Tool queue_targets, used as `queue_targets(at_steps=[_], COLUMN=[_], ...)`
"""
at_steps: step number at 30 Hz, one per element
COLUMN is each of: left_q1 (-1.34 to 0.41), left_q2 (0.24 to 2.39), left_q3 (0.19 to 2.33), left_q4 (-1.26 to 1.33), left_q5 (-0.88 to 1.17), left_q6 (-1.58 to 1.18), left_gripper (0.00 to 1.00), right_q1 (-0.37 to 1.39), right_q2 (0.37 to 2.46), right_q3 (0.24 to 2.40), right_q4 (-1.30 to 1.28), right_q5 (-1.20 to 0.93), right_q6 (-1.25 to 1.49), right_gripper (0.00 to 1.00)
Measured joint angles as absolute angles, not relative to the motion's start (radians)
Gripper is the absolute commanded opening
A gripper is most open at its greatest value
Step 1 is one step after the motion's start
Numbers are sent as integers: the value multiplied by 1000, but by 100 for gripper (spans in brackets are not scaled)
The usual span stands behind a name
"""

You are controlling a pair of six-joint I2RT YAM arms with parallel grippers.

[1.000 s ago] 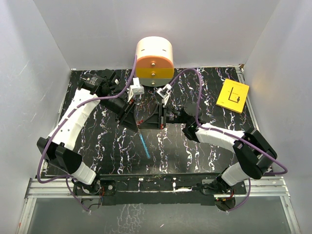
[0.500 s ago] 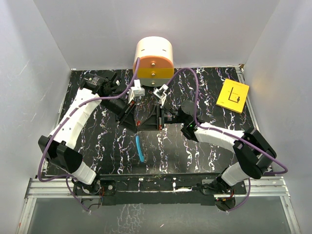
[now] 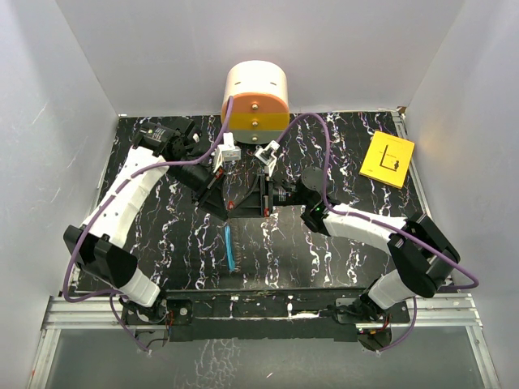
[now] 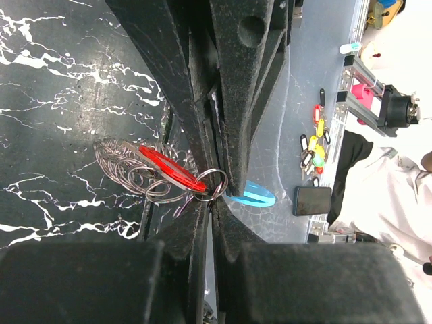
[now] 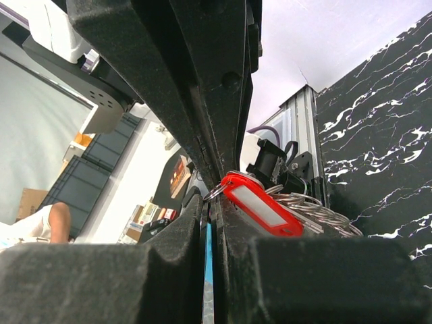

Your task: Put the keys on the keyring

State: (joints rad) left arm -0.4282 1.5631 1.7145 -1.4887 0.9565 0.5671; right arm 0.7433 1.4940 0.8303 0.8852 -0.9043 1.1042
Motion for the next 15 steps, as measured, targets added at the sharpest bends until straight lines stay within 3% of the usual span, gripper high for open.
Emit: queue_targets(at_steps=[5,15], left_q1=[-428,-433], left_q2=[1559,1559], left_q3=[1714,1715], left_q4=[-1488,-1475], left_q5=[954,916], left_q6=[577,602], left_gripper=[0,0], right_q1=[744,753], right_q2=[1493,1465], right_q3=[830,828], right_q4=[885,812], right_q5=[-899,-849], right_q6=[1102,1062], right_gripper=[8,23])
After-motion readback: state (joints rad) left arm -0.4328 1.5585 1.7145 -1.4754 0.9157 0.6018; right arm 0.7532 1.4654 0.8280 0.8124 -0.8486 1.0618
